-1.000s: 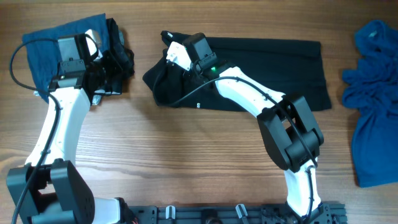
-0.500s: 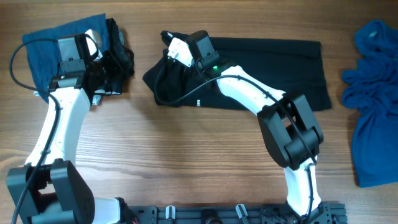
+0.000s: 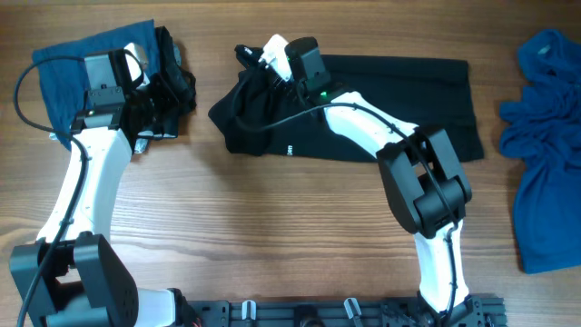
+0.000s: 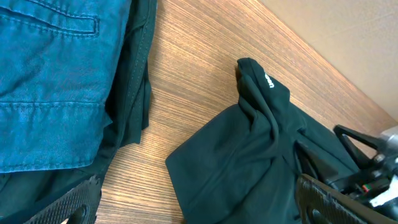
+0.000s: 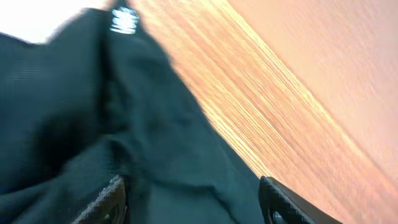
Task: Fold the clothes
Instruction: 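Release the polo and move the right gripper back to the right end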
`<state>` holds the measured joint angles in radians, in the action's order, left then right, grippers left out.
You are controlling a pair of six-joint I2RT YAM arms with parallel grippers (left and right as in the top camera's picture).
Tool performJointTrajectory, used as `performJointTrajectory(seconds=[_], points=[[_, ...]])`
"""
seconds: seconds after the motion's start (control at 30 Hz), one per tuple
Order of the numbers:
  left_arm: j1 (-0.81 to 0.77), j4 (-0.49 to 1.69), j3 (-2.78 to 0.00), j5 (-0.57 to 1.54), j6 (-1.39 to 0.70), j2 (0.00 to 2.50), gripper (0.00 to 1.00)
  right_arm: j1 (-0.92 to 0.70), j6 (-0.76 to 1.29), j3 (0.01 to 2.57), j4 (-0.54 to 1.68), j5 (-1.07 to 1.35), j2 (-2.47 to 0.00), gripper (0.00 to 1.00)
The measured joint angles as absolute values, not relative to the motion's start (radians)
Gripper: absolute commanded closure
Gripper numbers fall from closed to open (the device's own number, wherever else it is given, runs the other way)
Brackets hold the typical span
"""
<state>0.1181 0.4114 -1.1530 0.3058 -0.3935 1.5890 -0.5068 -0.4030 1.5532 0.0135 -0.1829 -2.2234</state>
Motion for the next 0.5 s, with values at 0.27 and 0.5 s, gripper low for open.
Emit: performJointTrajectory(seconds=[0.27, 0.5], points=[[0.118, 0.411, -1.153, 0.306, -0.393, 1.589, 0.0, -0.342, -0.166, 1.553, 0.268, -0.238, -2.028, 0.0], [0.118, 0.356, -1.153, 0.308, -0.393, 1.588, 0.0, -0.155, -0.056, 1.568, 0.607, -0.237, -1.889, 0.01]])
